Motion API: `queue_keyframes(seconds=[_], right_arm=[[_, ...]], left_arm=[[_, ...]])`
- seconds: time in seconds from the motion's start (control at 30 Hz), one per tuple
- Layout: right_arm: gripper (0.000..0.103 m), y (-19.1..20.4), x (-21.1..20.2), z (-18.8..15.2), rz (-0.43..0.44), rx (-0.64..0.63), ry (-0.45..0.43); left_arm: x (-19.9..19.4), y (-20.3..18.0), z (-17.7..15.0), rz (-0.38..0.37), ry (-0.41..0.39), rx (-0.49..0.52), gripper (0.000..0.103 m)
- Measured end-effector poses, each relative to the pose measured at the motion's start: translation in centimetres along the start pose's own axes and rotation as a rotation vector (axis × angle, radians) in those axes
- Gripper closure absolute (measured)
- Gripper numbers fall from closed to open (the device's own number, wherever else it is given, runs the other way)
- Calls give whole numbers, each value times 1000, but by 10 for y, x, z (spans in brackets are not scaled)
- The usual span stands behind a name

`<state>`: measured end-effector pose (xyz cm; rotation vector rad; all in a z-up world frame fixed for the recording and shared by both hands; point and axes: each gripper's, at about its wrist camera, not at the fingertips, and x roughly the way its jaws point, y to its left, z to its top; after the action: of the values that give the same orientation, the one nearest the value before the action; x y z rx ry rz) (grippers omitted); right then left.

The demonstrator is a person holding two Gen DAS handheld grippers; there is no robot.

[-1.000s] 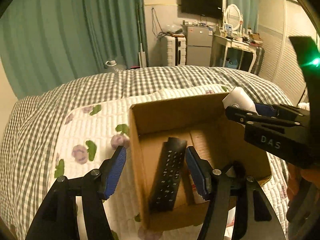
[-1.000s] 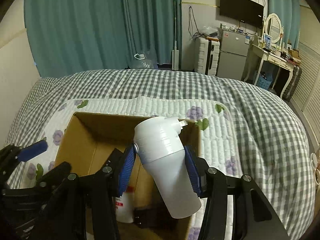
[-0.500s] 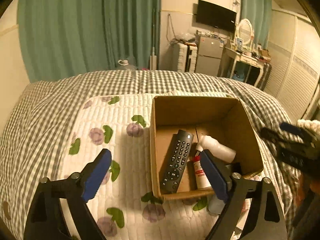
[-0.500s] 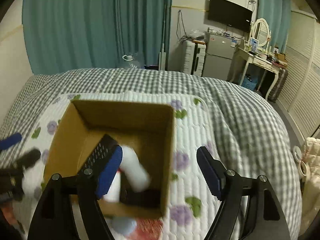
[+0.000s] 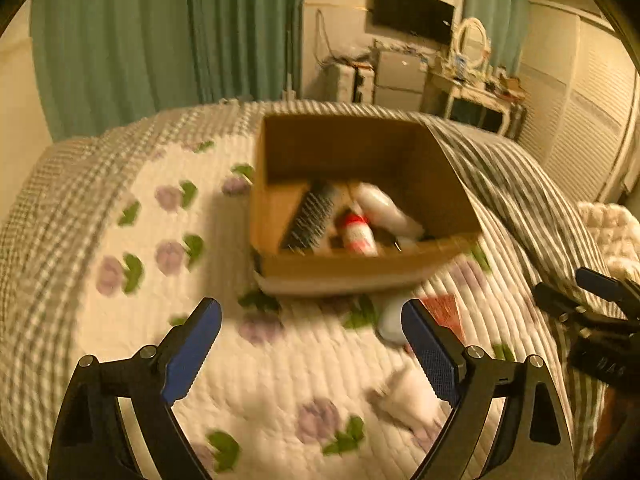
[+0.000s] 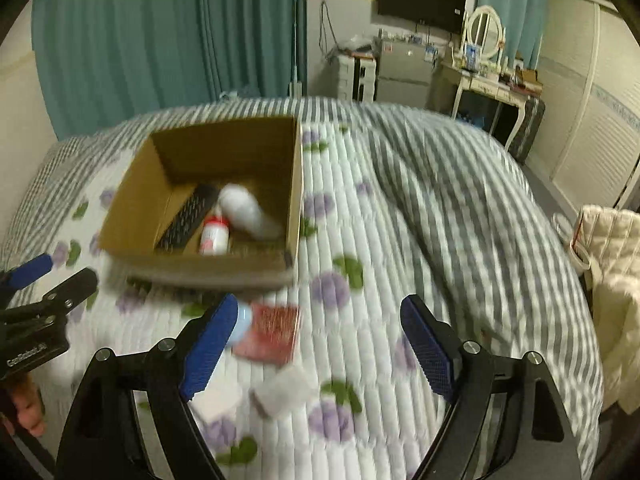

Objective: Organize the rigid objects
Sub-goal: 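Grasp the white charger with the left gripper while the right grasps the white adapter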

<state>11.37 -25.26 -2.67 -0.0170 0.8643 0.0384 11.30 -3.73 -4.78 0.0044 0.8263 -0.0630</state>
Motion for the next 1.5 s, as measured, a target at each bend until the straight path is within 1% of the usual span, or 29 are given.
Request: queue_keyframes(seconds=[0.03,0.13,0.23,0.27,0.47,0.57,0.7,0.77,0.83,0.87,0.9,1.03,1.13,1.23,1.33,1.43,1.5], right_arm=[[19,2,2,-11,-2,-14,23],[19,5,4,-29,-16,-38,46],[19,0,11,-37,-18,-29,69],[19,-3,15,-39,-23,-19,82],[19,-9,29,-43,-39,-6,112],[19,-11,38,-43,-19,13,125],[19,-12,45,-44,-17,26,141],[19,-13,48,-45,-21,35,148],[19,-15,51,-46,-24,41,158],[19,-15,52,-47,-29,42,163],[19,-16,53,-48,-35,42,166],[19,-16,56,-51,-35,35,170],[19,-12,59,-53,-37,-3,171],[19,-4,61,-55,-20,-41,170],[19,9,70,-59,22,-82,190],[19,24,83,-66,44,-123,223],[19,31,91,-71,41,-143,243]], left_arm=[[1,-6,-6,-5,10,10,10],[9,-23,-26,-19,43,60,10],[17,-38,-40,-50,81,108,10],[20,-41,-44,-50,88,117,10],[40,-61,-62,-61,146,187,10],[50,-65,-66,-86,174,205,10],[70,-72,-74,-106,247,223,10],[78,-75,-75,-102,267,240,11],[82,-78,-76,-102,274,248,17],[83,-80,-76,-113,273,255,26],[81,-81,-76,-138,269,262,31],[72,-81,-77,-129,240,269,32],[51,-67,-70,-99,170,220,32],[36,-47,-58,-71,112,175,32],[31,-31,-48,-20,88,150,32],[32,-17,-42,-6,87,114,32],[34,-8,-43,0,92,98,32]])
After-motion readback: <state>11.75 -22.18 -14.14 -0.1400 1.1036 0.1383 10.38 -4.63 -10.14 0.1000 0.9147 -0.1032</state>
